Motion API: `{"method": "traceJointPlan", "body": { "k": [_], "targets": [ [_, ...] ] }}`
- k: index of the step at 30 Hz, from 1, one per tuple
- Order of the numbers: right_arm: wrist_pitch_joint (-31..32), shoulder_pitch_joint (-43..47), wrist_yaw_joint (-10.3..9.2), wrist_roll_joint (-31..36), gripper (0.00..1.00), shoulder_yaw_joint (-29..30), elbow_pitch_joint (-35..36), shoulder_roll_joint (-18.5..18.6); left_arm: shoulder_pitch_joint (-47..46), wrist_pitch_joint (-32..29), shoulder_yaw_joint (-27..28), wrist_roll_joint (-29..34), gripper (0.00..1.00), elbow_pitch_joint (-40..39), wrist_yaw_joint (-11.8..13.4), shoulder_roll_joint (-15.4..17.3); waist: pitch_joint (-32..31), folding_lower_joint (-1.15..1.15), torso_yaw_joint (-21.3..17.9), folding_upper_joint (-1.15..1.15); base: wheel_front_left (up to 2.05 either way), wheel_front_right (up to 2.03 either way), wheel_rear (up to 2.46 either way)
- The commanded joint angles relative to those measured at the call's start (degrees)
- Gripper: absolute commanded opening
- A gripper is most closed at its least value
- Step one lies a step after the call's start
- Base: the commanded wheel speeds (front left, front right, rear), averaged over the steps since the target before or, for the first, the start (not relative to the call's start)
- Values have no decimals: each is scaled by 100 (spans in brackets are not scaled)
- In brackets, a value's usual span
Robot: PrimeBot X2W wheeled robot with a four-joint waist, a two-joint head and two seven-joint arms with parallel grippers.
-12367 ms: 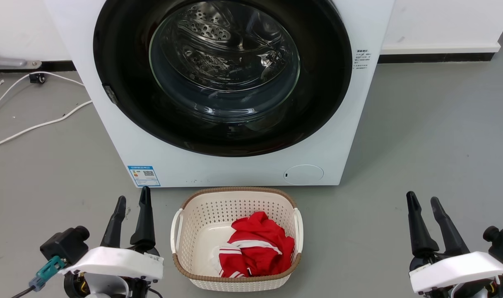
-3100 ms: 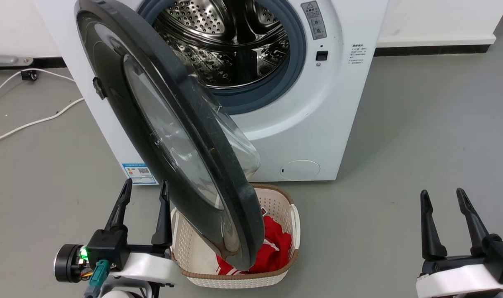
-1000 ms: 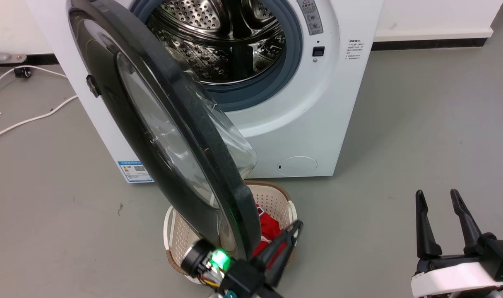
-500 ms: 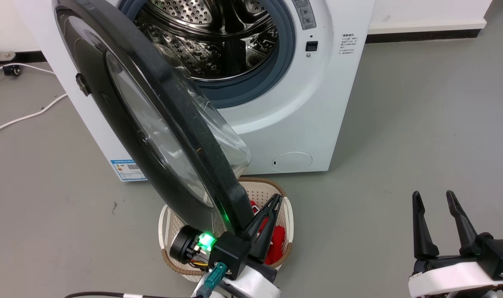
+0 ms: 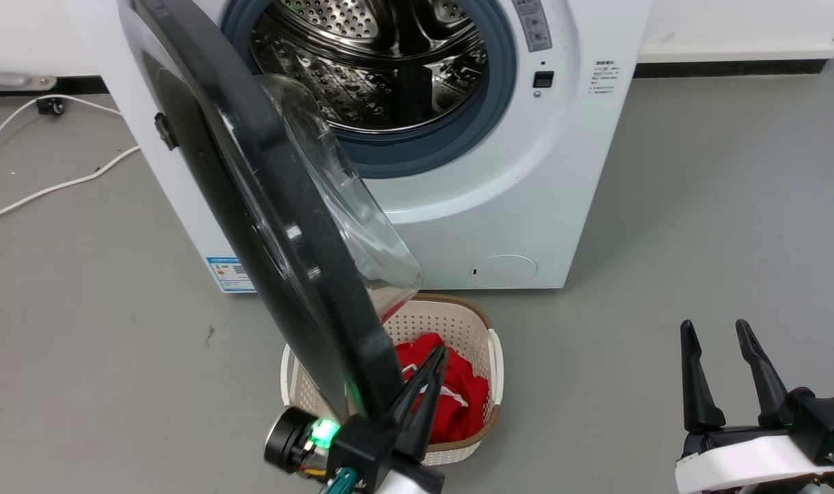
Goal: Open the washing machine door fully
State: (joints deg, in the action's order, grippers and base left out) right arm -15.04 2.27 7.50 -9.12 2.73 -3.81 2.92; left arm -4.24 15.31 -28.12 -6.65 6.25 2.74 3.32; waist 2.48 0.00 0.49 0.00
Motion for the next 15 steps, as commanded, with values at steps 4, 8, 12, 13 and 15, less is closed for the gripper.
{"method": "traceJointPlan", "body": {
  "k": [4,8,12,13,15],
  "targets": [
    [-16,1,-2,-58,100,-2,-44,-8,342,-28,277,-45,0,-223,205,236,-39,0,168,0,0,0,0],
    [-16,56,-2,-41,100,33,-35,-9,703,-24,308,-81,0,-545,309,291,-70,0,411,0,0,0,0],
    [-16,98,-2,-21,100,36,-15,-8,1016,-30,409,-102,0,-810,461,396,-98,0,722,0,0,0,0],
    [-16,123,-2,-27,100,75,-12,-8,1074,-49,412,-105,0,-864,478,424,-104,0,824,0,0,0,0],
    [-15,128,-2,-9,100,59,4,-8,1198,-72,480,-100,0,-975,565,493,-102,0,992,0,0,0,0]
  ]
}}
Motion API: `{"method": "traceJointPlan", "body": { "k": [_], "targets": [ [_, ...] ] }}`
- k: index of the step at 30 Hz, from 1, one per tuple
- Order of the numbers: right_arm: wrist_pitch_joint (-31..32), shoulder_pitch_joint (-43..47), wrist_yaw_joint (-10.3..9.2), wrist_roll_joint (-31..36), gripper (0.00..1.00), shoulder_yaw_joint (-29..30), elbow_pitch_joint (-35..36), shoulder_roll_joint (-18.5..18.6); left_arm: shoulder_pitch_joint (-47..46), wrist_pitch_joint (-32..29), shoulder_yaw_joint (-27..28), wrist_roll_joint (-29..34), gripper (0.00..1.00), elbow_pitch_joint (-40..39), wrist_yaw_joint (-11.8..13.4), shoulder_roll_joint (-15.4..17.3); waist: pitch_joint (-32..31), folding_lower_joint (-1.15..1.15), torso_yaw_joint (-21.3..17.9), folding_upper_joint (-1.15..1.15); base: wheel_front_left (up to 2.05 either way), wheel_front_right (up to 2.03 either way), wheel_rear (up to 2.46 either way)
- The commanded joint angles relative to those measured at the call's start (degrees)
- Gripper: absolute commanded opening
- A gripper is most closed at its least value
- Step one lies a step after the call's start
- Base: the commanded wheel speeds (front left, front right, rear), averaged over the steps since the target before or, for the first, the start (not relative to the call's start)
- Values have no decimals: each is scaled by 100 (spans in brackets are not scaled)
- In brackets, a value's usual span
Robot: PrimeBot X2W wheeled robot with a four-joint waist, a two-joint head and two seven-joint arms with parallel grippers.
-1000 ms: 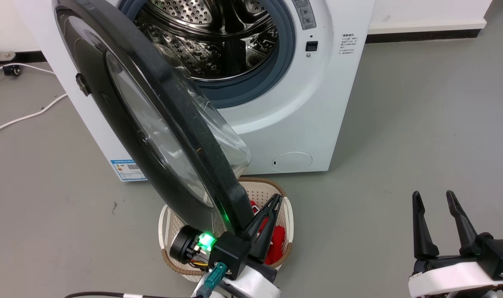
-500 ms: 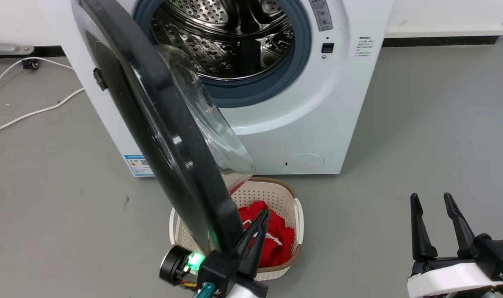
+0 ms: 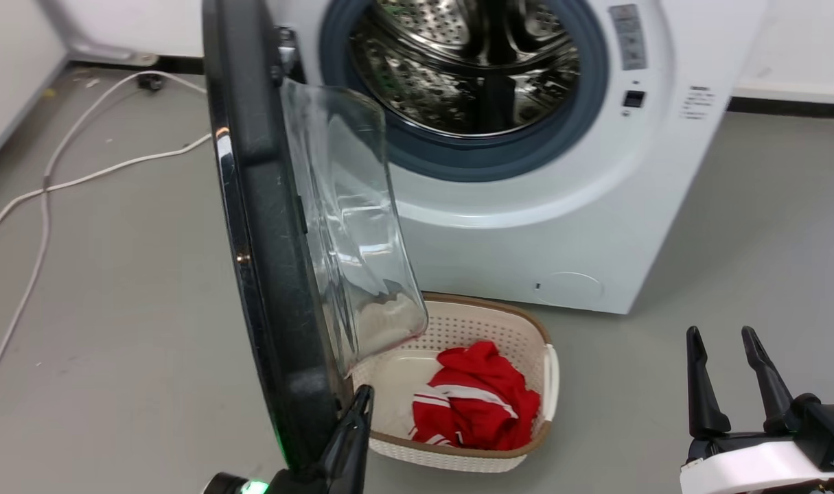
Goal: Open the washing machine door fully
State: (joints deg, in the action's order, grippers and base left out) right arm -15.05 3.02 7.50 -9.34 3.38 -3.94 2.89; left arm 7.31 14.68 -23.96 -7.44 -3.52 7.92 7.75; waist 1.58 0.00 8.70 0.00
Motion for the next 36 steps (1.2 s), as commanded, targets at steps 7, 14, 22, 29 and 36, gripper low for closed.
{"method": "traceJointPlan", "body": {
  "k": [7,14,22,29,36],
  "targets": [
    [-13,46,-2,-24,100,-21,29,-5,241,-57,382,-72,0,-210,262,276,-11,0,715,0,0,0,0],
    [-3,-44,-2,-6,100,-97,39,-4,118,-24,956,-207,0,-121,421,591,44,0,891,0,0,0,0],
    [65,-167,-2,32,100,-100,108,-5,-145,37,1881,-587,0,227,545,928,260,0,750,0,0,0,0],
    [135,-285,-2,106,100,-44,243,-5,-553,60,2860,-915,0,630,488,1296,556,0,536,0,0,0,0],
    [198,-445,-2,193,100,11,363,-5,-1157,55,3774,-1097,0,1324,29,1723,851,0,397,0,0,0,0]
  ]
}}
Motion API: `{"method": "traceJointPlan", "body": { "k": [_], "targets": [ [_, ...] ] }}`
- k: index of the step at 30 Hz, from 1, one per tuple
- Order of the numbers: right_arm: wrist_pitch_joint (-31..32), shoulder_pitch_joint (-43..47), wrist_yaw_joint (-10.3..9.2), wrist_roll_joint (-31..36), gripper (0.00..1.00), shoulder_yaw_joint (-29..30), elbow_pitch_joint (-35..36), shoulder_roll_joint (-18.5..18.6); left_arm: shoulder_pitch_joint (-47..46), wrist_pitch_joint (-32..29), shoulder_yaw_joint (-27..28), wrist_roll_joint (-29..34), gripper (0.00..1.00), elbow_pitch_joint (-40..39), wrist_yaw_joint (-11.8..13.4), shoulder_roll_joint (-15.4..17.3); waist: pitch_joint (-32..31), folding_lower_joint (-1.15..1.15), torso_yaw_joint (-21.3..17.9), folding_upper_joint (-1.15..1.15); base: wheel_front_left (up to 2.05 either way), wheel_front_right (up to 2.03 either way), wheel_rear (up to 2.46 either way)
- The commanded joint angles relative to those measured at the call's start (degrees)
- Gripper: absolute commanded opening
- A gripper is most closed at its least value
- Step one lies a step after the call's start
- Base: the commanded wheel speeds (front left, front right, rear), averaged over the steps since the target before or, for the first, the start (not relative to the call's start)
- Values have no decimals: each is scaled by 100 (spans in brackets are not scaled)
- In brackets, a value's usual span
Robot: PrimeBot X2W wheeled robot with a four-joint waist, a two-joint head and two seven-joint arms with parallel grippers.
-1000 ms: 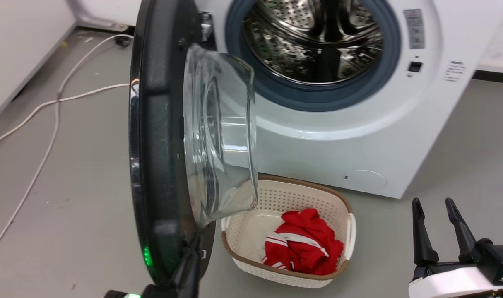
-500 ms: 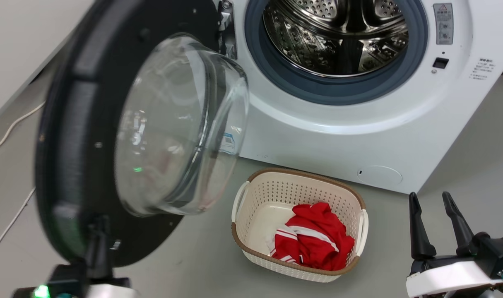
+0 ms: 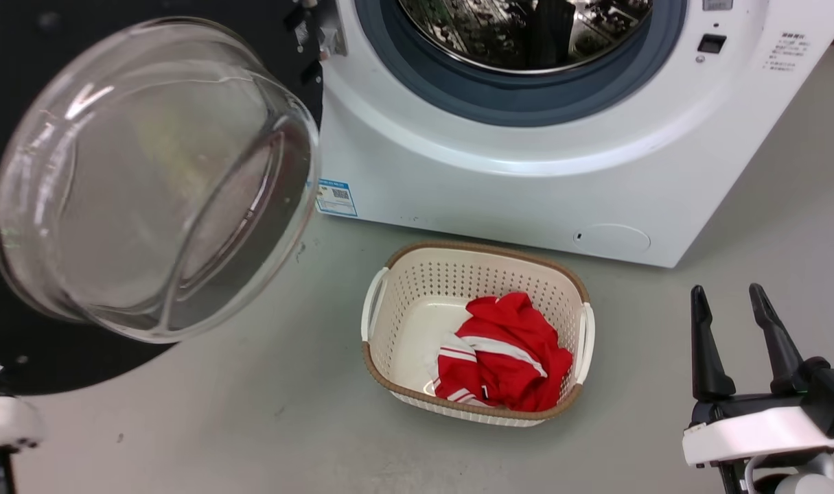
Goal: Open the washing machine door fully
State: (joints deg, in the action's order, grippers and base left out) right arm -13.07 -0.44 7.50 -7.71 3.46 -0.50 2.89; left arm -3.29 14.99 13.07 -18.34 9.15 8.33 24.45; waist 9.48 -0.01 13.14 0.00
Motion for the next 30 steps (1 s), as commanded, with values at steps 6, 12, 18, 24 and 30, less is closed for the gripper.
{"method": "traceJointPlan", "body": {
  "k": [6,12,18,24,30],
  "targets": [
    [31,-195,-2,70,100,0,58,-5,-518,16,458,78,0,756,-312,302,216,1,-120,0,0,0,0],
    [29,-297,-2,101,100,-1,77,-5,-961,16,691,251,0,1482,-610,519,345,1,-199,0,0,0,0],
    [-15,-257,-2,69,100,2,-14,-5,-1075,16,1014,487,0,1843,-755,563,247,1,-292,0,0,0,0],
    [-82,-151,-2,-14,100,-20,-124,-5,-656,20,1258,716,0,1522,-861,229,-11,1,-372,0,0,0,0],
    [-130,-7,-2,-87,100,-48,-244,-5,137,21,1337,969,0,476,-926,-684,-342,1,-417,0,0,0,0]
  ]
}}
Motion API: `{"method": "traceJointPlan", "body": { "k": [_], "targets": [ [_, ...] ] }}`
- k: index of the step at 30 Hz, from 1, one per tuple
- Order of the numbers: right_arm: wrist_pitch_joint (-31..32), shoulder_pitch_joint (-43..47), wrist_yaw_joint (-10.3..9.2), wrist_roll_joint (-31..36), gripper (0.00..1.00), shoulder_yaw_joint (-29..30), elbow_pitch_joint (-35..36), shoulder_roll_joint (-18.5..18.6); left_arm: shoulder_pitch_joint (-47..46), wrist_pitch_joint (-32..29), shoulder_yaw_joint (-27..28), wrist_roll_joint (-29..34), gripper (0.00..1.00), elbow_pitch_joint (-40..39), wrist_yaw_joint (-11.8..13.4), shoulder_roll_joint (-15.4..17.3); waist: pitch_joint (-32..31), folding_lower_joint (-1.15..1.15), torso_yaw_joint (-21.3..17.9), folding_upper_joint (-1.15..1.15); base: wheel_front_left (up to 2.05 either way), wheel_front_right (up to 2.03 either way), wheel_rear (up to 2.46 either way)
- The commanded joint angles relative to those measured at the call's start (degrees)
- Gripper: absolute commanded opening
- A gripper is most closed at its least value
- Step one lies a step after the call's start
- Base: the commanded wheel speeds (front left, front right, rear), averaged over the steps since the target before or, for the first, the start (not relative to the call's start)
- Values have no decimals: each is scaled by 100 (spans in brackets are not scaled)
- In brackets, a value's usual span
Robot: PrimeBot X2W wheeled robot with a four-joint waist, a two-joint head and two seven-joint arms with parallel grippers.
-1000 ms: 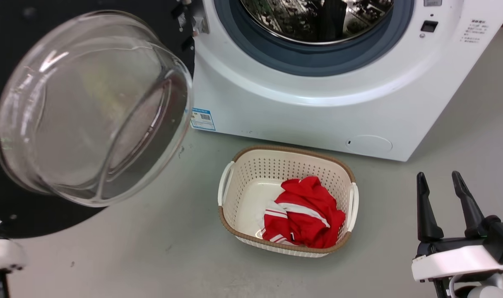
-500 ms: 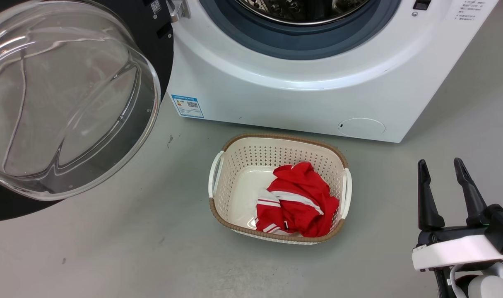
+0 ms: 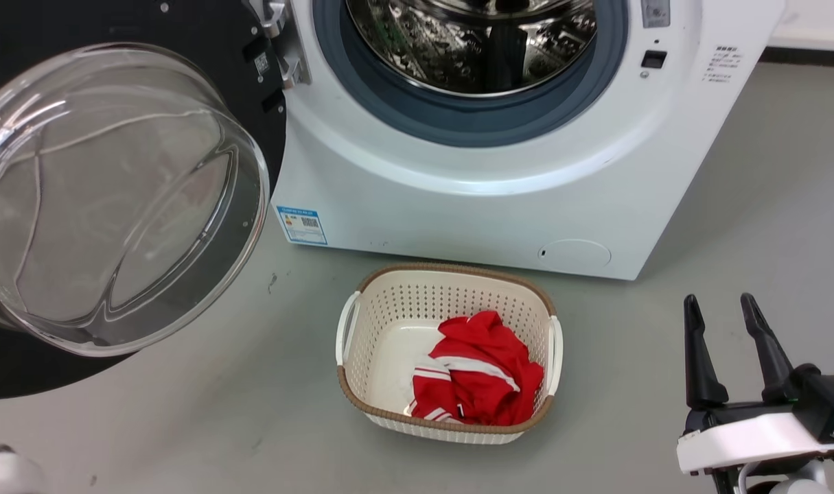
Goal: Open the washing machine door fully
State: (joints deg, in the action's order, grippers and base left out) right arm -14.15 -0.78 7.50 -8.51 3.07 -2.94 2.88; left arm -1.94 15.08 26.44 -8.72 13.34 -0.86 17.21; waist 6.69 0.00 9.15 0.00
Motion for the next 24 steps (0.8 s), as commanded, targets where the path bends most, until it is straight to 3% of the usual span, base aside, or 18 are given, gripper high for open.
{"method": "traceJointPlan", "body": {
  "k": [1,2,5,11,19,24],
  "targets": [
    [-30,50,-2,-8,100,-14,-4,-3,137,11,-27,53,0,-127,-16,-137,-111,0,-21,0,0,0,0],
    [-38,85,-2,-1,100,-14,-12,-3,269,12,-96,106,15,-327,-31,-328,-160,0,-26,0,0,0,0],
    [-43,176,-2,15,100,-44,-29,-3,644,12,-355,282,100,-864,-40,-897,-315,0,-45,0,0,0,0],
    [-43,316,-2,47,100,-112,13,-3,1135,11,-1037,473,100,-1568,5,-1358,-548,0,-140,0,0,0,0],
    [77,404,-2,190,100,-171,201,-3,1023,12,-1906,584,100,-1746,-126,-1417,-681,0,-413,0,0,0,0],
    [161,429,-2,280,100,-189,304,-3,790,12,-2173,624,100,-1569,-250,-1371,-709,0,-683,0,0,0,0]
  ]
}}
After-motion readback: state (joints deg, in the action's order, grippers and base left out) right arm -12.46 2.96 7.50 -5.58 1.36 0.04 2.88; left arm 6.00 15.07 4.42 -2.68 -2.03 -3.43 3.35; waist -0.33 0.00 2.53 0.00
